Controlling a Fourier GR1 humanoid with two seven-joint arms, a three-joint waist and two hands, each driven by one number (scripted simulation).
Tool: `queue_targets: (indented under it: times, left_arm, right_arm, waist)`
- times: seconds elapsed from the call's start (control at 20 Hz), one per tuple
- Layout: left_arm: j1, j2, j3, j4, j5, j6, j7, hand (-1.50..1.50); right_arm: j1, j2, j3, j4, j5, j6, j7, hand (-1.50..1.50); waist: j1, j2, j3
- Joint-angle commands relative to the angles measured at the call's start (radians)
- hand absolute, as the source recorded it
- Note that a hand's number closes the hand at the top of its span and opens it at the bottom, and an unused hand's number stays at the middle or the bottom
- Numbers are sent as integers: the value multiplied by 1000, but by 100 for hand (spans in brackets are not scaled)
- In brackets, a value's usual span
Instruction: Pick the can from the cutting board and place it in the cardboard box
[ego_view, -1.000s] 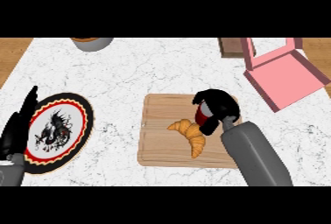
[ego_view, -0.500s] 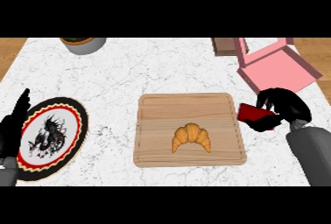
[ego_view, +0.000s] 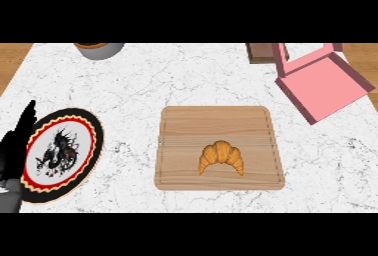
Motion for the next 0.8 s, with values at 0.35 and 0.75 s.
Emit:
queue_targets:
  times: [0.35, 0.75]
  left_arm:
    - [-22, 0, 8, 34, -5, -16, -35, 0]
    - [-66, -15, -14, 0, -26, -25, 39, 0]
  right_arm:
    - [-139, -91, -168, 192, -116, -149, -389, 150]
    - [-386, -86, -106, 271, -118, 69, -316, 150]
  waist:
    - [33, -3, -4]
    - [42, -2, -5]
